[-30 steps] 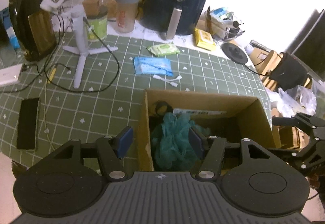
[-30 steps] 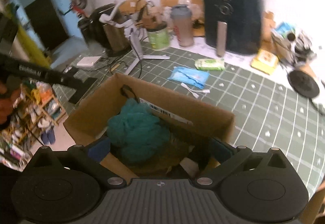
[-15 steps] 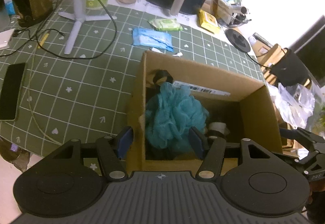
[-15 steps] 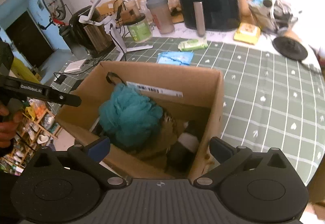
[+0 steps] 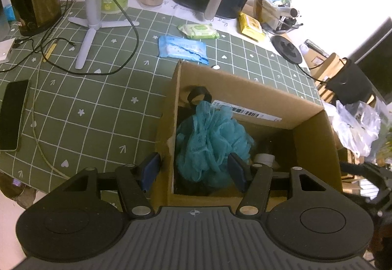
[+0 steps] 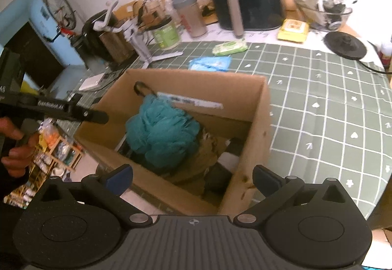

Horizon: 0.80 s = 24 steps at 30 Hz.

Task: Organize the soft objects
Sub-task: 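Open the right gripper over the box and withdraw both tools, then move the right gripper toward the black rectangular case on the mat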

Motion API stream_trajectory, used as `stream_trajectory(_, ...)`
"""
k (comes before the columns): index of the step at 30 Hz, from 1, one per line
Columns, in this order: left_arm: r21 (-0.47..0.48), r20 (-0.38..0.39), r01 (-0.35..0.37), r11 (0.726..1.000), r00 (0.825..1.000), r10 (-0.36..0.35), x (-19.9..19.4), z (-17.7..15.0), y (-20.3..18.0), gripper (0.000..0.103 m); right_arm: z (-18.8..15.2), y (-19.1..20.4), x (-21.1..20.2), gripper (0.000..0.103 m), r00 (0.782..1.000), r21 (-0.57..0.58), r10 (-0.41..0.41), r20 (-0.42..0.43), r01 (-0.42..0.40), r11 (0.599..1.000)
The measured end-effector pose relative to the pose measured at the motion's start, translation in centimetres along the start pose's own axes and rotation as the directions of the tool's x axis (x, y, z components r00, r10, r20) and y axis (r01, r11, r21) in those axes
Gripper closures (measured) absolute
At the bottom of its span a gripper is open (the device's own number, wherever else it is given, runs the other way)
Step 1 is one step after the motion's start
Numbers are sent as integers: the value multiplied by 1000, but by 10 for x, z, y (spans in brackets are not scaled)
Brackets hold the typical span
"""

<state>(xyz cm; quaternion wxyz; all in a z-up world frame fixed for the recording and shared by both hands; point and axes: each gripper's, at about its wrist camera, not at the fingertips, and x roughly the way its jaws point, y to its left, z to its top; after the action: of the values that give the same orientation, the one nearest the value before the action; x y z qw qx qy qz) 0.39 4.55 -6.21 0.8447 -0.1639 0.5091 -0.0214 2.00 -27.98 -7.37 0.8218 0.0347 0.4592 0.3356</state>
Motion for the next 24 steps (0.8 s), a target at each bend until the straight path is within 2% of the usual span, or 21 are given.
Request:
stream_trajectory(13,40,25,33,999,999,-34,0,24,5,44,34,-39,-6,0,991,14,-122,59,121,993)
stream_trajectory(24,94,47,65,993,996,-69,5,46,1,44,71,-61,5,0,982,-42,-168,81,172,984)
